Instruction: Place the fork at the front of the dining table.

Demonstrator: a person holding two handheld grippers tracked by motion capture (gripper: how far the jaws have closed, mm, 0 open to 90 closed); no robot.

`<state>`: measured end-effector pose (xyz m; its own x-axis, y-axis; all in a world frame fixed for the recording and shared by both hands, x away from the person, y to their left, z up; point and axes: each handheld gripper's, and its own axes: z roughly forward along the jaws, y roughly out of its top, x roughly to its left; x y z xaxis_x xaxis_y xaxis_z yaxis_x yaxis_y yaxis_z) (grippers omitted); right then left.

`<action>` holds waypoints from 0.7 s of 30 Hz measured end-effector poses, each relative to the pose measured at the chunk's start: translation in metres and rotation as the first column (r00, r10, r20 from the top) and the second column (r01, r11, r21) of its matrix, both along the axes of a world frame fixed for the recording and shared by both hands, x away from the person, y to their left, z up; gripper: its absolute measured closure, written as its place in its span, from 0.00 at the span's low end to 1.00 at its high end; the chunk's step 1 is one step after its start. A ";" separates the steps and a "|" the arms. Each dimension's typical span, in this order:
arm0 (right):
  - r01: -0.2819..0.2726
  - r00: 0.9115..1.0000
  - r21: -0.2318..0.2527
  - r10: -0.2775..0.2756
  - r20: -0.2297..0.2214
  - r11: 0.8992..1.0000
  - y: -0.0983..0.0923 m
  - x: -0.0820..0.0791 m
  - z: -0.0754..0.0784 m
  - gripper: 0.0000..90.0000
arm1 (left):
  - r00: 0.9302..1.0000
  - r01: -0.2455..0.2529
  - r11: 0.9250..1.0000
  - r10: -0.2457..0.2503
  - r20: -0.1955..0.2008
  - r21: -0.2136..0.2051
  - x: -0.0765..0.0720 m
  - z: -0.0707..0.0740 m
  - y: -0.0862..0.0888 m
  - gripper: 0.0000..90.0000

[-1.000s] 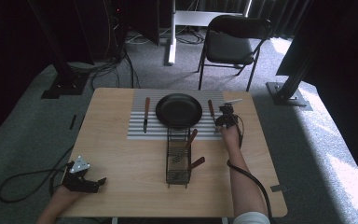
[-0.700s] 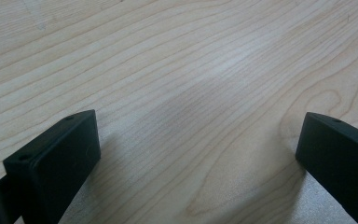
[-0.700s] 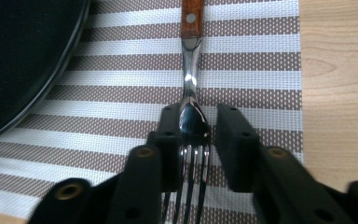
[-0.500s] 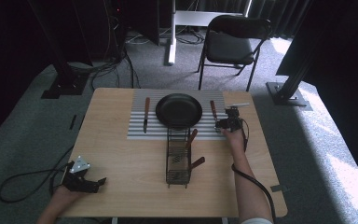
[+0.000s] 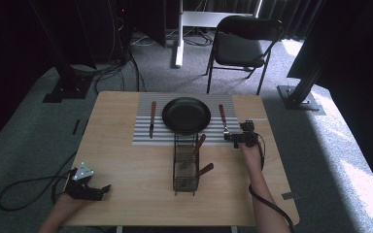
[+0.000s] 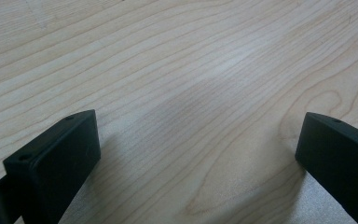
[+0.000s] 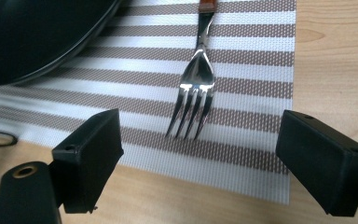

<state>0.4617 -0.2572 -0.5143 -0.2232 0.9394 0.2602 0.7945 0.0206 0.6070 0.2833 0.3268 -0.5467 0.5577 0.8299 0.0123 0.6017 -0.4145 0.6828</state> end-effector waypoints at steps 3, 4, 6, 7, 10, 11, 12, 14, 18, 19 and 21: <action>-0.002 1.000 0.005 0.002 0.029 1.000 -0.003 -0.010 -0.001 0.15 | 1.000 0.000 1.000 0.000 0.000 0.000 0.000 0.000 0.000 0.00; -0.004 0.999 0.008 0.004 0.037 1.000 -0.003 -0.012 -0.001 0.15 | 1.000 0.000 1.000 0.000 0.000 0.000 0.000 0.000 0.000 0.00; -0.015 0.998 0.016 0.014 0.055 1.000 -0.005 -0.018 -0.001 0.15 | 1.000 0.000 1.000 0.000 0.000 0.000 0.000 0.000 0.000 0.00; -0.024 0.998 0.011 0.023 0.062 1.000 -0.006 -0.021 -0.002 0.15 | 1.000 0.000 1.000 0.000 0.000 0.000 0.000 0.000 0.000 0.00; -0.029 0.995 -0.016 0.030 0.092 0.999 -0.006 -0.028 -0.002 0.15 | 1.000 0.000 1.000 0.000 0.000 0.000 0.000 0.000 0.000 0.00; -0.032 0.993 -0.031 0.036 0.112 0.999 -0.007 -0.036 -0.002 0.14 | 1.000 0.000 1.000 0.000 0.000 0.000 0.000 0.000 0.000 0.00; -0.030 0.992 -0.033 0.033 0.118 0.999 -0.007 -0.038 -0.002 0.14 | 1.000 0.000 1.000 0.000 0.000 0.000 0.000 0.000 0.000 0.00; -0.030 0.991 -0.039 0.034 0.127 0.999 -0.008 -0.044 -0.001 0.14 | 1.000 0.000 1.000 0.000 0.000 0.000 0.000 0.000 0.000 0.00; -0.017 0.988 -0.045 0.024 0.153 0.999 -0.012 -0.056 0.001 0.14 | 1.000 0.000 1.000 0.000 0.000 0.000 0.000 0.000 0.000 0.00; -0.015 0.987 -0.043 0.022 0.160 0.999 -0.013 -0.059 0.001 0.14 | 1.000 0.000 1.000 0.000 0.000 0.000 0.000 0.000 0.000 0.00; -0.007 0.985 -0.052 0.016 0.170 0.999 -0.016 -0.065 0.000 0.14 | 1.000 0.000 1.000 0.000 0.000 0.000 0.000 0.000 0.000 0.00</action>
<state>0.3972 -0.2730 -0.5141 -0.2711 0.9475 0.1693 0.6793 0.0637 0.7311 0.2833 0.3269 -0.5466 0.5578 0.8299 0.0123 0.6020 -0.4148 0.6823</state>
